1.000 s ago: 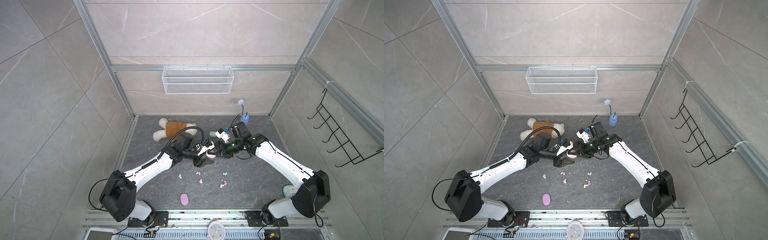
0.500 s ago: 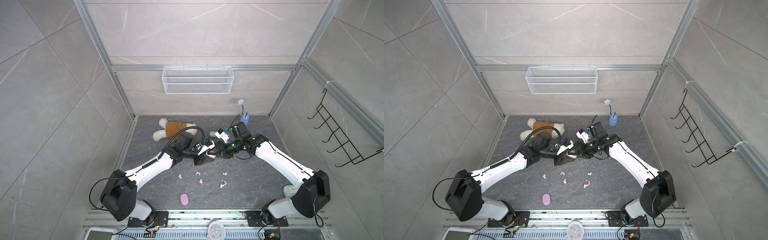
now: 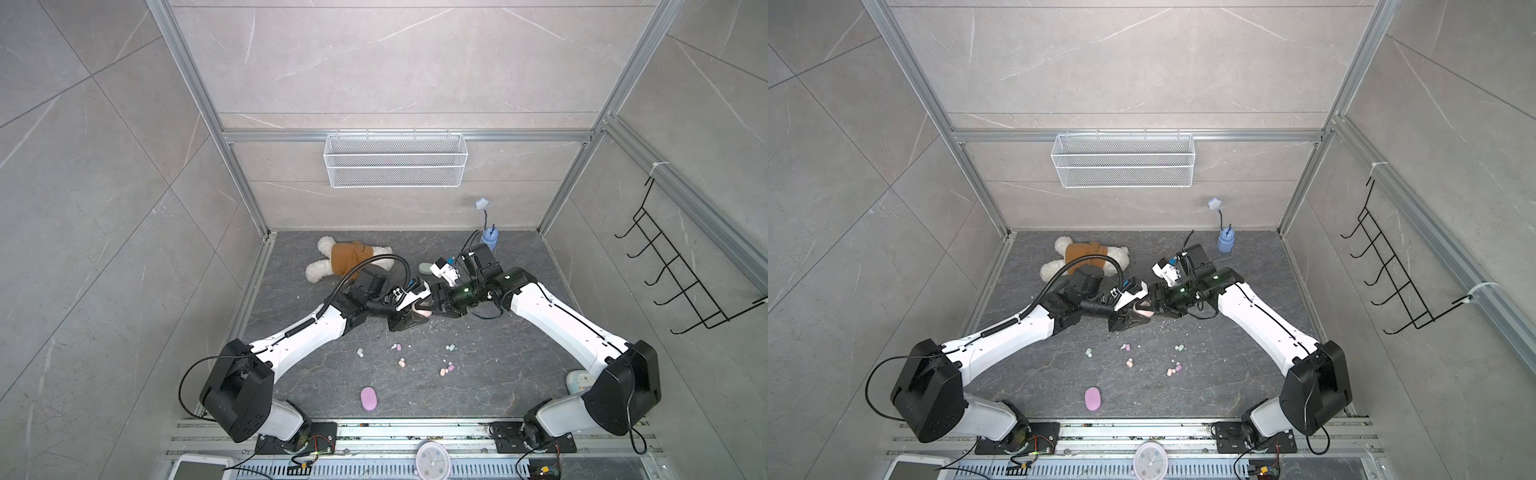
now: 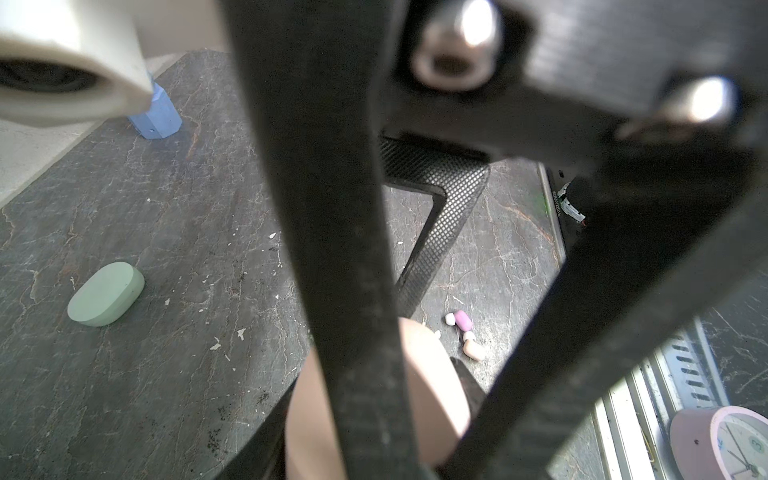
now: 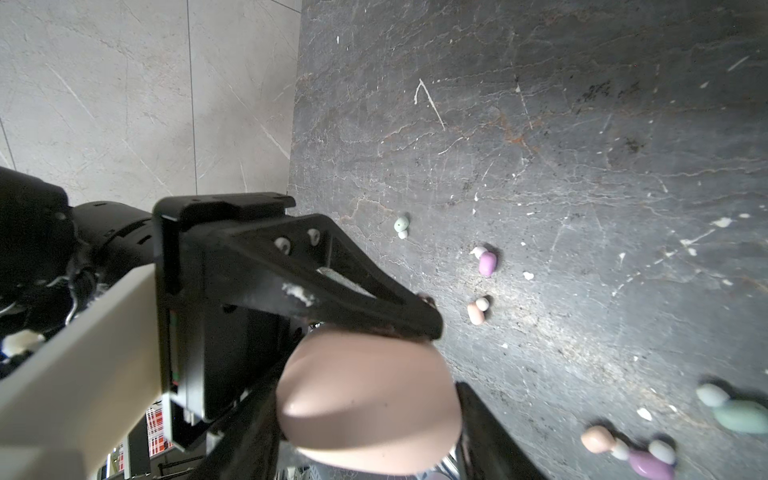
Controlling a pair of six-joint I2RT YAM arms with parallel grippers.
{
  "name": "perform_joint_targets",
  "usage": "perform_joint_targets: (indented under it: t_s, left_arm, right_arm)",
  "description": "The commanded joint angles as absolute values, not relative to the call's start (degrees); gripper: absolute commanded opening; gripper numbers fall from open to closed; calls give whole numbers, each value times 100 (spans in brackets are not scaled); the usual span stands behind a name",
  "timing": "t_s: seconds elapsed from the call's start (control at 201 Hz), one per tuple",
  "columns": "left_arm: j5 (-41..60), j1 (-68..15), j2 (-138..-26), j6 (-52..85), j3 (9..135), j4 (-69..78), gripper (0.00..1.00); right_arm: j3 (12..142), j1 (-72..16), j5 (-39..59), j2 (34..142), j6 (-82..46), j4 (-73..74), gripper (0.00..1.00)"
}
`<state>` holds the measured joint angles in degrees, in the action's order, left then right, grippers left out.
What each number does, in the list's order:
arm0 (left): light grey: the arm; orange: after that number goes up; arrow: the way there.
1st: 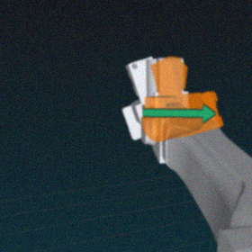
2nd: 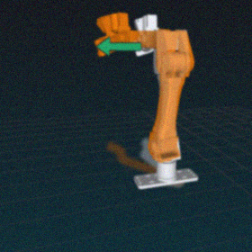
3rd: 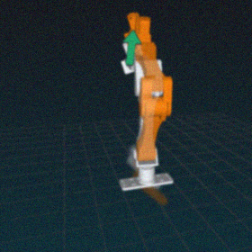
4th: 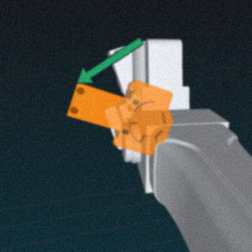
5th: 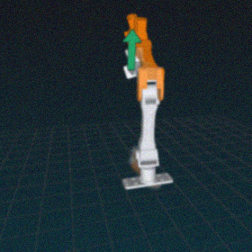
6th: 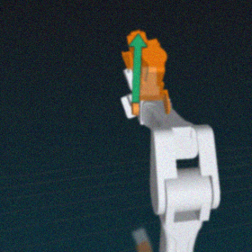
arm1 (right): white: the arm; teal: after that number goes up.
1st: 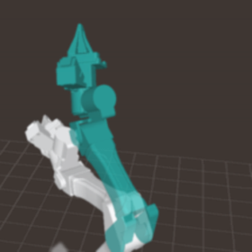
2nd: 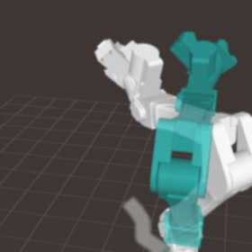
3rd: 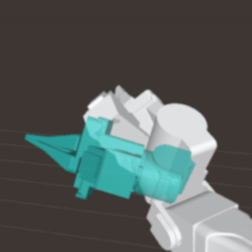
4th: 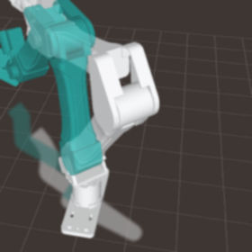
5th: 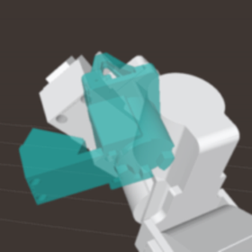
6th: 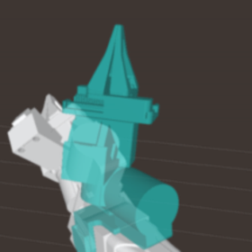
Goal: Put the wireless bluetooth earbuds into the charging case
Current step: 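Close the left gripper on the pink case held by the right gripper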
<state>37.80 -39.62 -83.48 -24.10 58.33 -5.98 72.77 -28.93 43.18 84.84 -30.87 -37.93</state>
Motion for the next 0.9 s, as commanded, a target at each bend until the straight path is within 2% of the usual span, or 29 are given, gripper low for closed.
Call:
perform_joint_targets:
  t_s: [0.0, 0.329, 0.682, 0.796, 0.896]
  left_arm:
    - [4043, -4058, -8288, -2620, 5981, -684, 49]
    - [4034, -4075, -8262, -2656, 5955, -703, 48]
    - [4028, -4076, -8244, -2672, 5977, -701, 37]
    - [4028, -4083, -8227, -2654, 5985, -694, 34]
    - [4025, -4083, -8227, -2621, 5994, -694, 32]
  right_arm:
    - [7409, -2911, 4333, 8351, -3115, -3693, 48]
    - [7403, -2917, 4333, 8332, -3151, -3687, 48]
    - [7369, -2916, 4333, 8295, -3174, -3678, 48]
    - [7369, -2917, 4333, 8288, -3187, -3665, 52]
    - [7354, -2916, 4300, 8255, -3180, -3679, 62]
